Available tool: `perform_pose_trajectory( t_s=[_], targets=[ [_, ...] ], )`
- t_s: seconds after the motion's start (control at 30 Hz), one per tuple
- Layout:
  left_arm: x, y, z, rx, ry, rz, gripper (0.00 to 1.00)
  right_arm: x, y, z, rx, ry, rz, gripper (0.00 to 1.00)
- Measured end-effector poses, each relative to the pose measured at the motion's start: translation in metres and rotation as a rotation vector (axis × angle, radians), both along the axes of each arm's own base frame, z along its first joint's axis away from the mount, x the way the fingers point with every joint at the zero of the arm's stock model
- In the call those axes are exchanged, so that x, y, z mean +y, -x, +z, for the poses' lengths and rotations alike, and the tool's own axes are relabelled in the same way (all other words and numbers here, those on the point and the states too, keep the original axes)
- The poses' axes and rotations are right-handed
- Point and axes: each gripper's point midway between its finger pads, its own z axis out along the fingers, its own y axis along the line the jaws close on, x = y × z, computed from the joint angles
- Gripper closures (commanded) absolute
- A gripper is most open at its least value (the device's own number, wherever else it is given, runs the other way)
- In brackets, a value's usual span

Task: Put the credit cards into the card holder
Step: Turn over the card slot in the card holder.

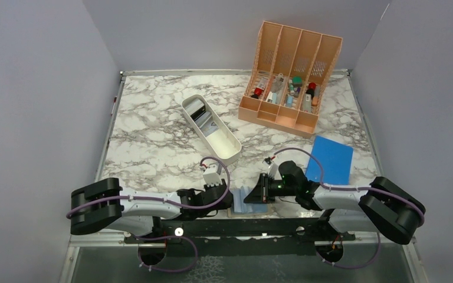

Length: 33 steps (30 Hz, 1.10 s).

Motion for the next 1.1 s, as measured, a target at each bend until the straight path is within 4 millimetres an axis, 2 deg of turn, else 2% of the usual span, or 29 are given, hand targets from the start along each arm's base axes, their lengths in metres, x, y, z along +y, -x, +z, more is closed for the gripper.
perform_pose_trajectory(
  t_s=[0.23,0.37,0.5,0.77,0.9,1.0,1.1],
  targets=[
    [0.001,-0.001,0.021,-0.019,0.046,0.003,0.8,-0.004,-0.001,-0.005,0.006,0.047,-0.003,0.87],
    [0.005,-0.005,0.033,-0.044,0.065,0.021,0.79,-0.011,-0.008,-0.005,-0.018,0.12,-0.042,0.85],
    [0.012,-0.009,0.042,-0.078,0.061,0.035,0.78,-0.024,-0.017,-0.004,-0.048,0.214,-0.1,0.85],
    [0.009,-0.014,0.064,-0.146,0.073,0.005,0.74,-0.066,-0.028,-0.015,-0.046,0.492,-0.211,0.73],
    [0.008,-0.016,0.063,-0.161,0.059,-0.01,0.73,-0.079,-0.033,-0.003,-0.064,0.554,-0.258,0.66],
    [0.008,-0.019,0.061,-0.159,0.047,-0.018,0.73,-0.076,-0.036,0.016,-0.1,0.508,-0.267,0.62],
    [0.013,-0.031,0.06,-0.152,0.039,-0.008,0.72,-0.069,-0.035,0.027,-0.118,0.453,-0.249,0.59]
  ],
)
